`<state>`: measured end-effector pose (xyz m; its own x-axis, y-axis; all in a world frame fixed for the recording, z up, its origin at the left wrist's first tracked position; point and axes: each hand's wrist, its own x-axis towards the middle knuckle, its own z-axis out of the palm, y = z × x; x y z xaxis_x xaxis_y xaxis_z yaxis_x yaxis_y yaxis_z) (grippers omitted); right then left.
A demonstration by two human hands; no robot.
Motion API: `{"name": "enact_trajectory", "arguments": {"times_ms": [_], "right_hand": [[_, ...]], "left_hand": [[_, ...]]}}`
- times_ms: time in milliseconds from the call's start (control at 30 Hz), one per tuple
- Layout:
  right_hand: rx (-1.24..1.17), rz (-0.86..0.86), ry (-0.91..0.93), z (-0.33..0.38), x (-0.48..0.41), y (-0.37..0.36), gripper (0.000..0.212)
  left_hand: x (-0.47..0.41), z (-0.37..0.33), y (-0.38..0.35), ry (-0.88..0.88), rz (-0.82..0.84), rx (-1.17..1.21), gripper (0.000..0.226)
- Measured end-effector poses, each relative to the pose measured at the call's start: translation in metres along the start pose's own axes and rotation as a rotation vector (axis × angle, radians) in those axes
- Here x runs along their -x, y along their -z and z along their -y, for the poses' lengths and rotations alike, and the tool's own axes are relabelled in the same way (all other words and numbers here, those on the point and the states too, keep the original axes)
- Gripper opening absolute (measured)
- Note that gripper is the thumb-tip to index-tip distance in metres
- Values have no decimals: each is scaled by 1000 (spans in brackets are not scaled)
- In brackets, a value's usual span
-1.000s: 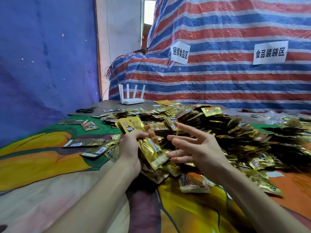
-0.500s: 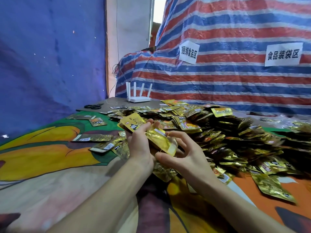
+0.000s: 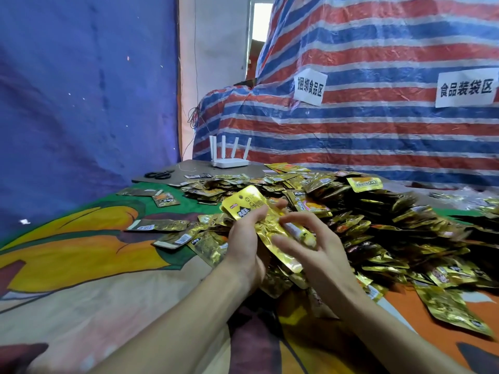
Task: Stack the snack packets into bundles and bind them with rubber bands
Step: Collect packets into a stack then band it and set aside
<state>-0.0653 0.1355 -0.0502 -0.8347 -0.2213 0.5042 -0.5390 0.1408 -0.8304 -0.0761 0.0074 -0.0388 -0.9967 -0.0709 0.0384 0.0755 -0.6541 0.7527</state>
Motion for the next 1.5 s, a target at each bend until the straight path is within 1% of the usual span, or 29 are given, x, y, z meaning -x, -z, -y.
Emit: {"name": "enact_trajectory", "arguments": {"times_ms": [67,133,267,333,400,467,533,600,667,733,833,867,900,1000,1067,1100,1167,1200,1367,1433,1500], "right_hand": [[-18,-41,-5,-2,-3,2,41],[-7,-66,-17,-4,-3,3,40],[112,-27,8,-7,0,2,36],[117,-45,11,-8,1,1,29],[101,-94,21,-8,1,2,24],[89,-111,43,-6,2,4,20],[116,-99,67,-4,4,5,17],[144,-86,86,-3,5,6,15],[150,-75,106,-1,7,5,14],[150,-71,127,0,7,5,15],[157,-74,156,2,7,6,16],[156,-80,166,3,7,7,16],[154,-86,175,5,6,8,16],[139,-74,191,14,3,8,15],[159,-29,200,23,-4,8,14],[189,3,199,28,-9,7,13],[258,54,188,36,-24,7,12],[289,71,188,39,-33,7,13],[527,102,244,57,-104,26,16],[648,104,231,59,-148,39,19],[765,121,170,54,-196,51,21]], "left_hand": [[2,-1,-1,16,19,-12,37],[1,-3,0,9,20,-37,37],[0,-7,6,-24,-46,-133,40],[0,-10,8,-2,-116,-91,46],[-1,-15,12,-20,-222,-62,31],[-4,-18,16,-52,-364,-83,25],[-8,-21,24,-93,-526,-173,30],[-11,-26,32,-128,-632,-318,36],[-15,-35,42,-138,-675,-477,48],[-19,-50,53,-138,-703,-699,65],[-24,-70,69,-115,-704,-1041,103],[-27,-76,75,-75,-702,-1150,109],[-29,-81,80,-20,-696,-1250,109],[-36,-93,90,147,-650,-1432,89],[-42,-97,90,208,-662,-1535,81],[-47,-97,90,215,-675,-1626,78],[-60,-98,84,187,-660,-1790,75],[-68,-98,80,165,-618,-1820,75],[-125,-87,57,63,-332,-1859,63],[-152,-79,48,-26,-252,-1894,67],[-181,-71,39,-108,-182,-1934,72]]}}
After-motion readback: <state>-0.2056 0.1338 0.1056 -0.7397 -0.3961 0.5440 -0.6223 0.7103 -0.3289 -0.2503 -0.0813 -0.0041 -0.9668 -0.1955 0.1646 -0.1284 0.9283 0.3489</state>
